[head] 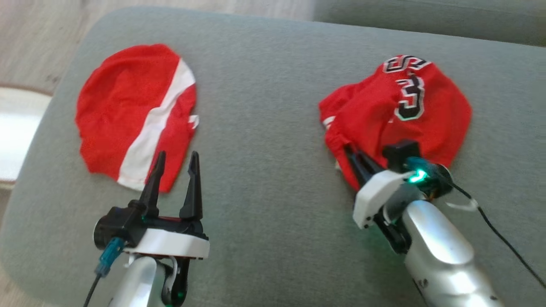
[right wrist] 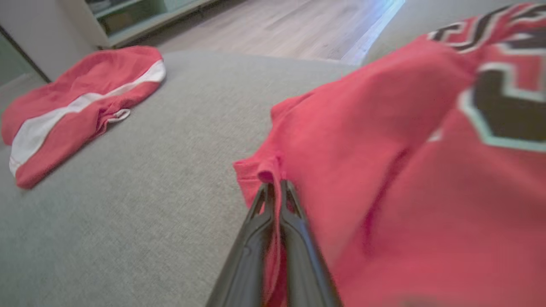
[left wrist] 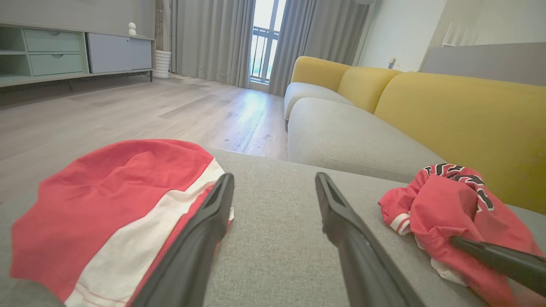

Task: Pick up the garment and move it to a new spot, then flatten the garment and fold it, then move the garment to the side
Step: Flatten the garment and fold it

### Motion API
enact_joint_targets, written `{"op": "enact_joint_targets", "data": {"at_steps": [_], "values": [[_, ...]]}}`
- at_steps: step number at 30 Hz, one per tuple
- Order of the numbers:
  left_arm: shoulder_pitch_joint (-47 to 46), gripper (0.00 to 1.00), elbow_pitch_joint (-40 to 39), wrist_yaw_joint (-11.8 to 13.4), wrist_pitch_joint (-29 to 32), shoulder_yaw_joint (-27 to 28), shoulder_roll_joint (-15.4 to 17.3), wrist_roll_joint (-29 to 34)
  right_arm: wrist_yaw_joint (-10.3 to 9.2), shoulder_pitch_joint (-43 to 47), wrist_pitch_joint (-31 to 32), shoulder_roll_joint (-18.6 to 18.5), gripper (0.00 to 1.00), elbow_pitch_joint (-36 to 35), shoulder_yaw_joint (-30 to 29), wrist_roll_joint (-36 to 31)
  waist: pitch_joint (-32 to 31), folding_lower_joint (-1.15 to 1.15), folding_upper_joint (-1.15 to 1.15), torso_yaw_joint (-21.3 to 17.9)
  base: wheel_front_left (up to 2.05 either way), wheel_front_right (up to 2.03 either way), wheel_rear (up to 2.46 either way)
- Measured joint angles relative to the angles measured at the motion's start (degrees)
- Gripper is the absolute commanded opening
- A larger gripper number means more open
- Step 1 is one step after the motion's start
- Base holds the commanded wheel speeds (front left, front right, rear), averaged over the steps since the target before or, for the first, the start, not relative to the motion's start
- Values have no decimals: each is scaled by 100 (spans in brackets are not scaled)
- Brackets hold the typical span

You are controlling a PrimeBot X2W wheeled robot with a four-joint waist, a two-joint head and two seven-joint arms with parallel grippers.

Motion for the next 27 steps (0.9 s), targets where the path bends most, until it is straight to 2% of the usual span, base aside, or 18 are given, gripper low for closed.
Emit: {"op": "enact_joint_targets", "data": {"at_steps": [5,9,10,13,18,24,25,26,27], "values": [[47,100,-23,-1,0,100,0,10,0,471,-292,8,0,-420,-779,-73,-124,0,0,-400,0,0,0],[53,100,-75,0,0,170,0,16,0,940,-350,12,0,-959,-1712,-482,-233,0,0,-751,0,0,0],[57,100,-88,0,0,172,0,16,0,1160,-319,15,0,-1296,-2161,-598,-288,-1,0,-922,0,0,0],[69,100,-109,0,0,170,-1,16,0,1452,-182,34,0,-1757,-2777,-762,-369,-1,0,-1141,0,0,0],[182,100,-125,0,0,157,0,16,0,1730,26,65,0,-2278,-3734,-1294,-504,-1,0,-1360,0,0,0],[225,100,-125,0,0,152,0,16,0,1741,46,97,0,-2626,-4635,-2134,-542,-1,0,-1398,0,0,0],[225,100,-125,0,0,152,0,16,0,1741,46,97,15,-2626,-4635,-2134,-542,-1,0,-1398,0,0,0],[225,100,-125,0,0,148,0,16,0,1734,11,97,100,-2663,-4755,-2341,-541,-1,0,-1390,0,0,0],[225,100,-125,0,0,149,0,16,0,1719,-46,97,100,-2697,-4846,-2504,-538,-1,0,-1381,0,0,0]]}}
